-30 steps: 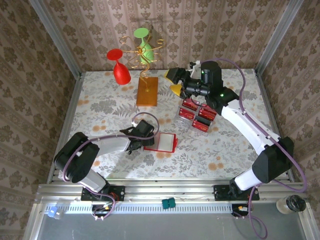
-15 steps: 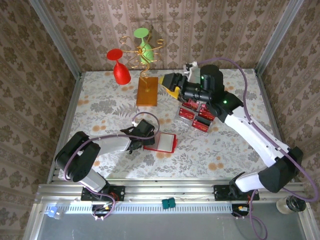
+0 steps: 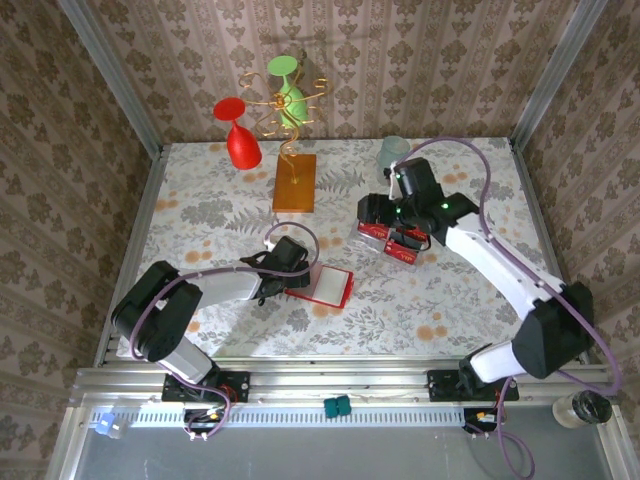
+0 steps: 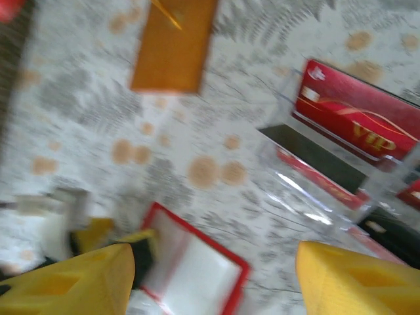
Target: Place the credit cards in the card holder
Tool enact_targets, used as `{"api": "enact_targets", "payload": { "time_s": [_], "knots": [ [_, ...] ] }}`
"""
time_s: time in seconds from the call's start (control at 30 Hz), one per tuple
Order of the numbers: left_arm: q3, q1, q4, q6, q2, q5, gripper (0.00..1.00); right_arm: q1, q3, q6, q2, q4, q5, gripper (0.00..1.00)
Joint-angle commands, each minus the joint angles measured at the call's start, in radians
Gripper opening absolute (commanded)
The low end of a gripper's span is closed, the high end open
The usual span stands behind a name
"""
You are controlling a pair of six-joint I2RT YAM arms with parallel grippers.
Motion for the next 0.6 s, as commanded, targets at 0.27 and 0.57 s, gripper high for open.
{"api": "enact_targets", "payload": {
  "time_s": [0.27,0.57],
  "knots": [
    [-0.085,0.014,0.194,0.006,0.013,0.111,0.88,0.032,0.082,-0.260,0.196,-0.169,0.249,0.55],
    [-0.103,0.013,0.206,0.002,-0.002,0.108,0.89,0.071,0.271,-0.360,0.350,-0.241,0.396,0.49]
  ]
}}
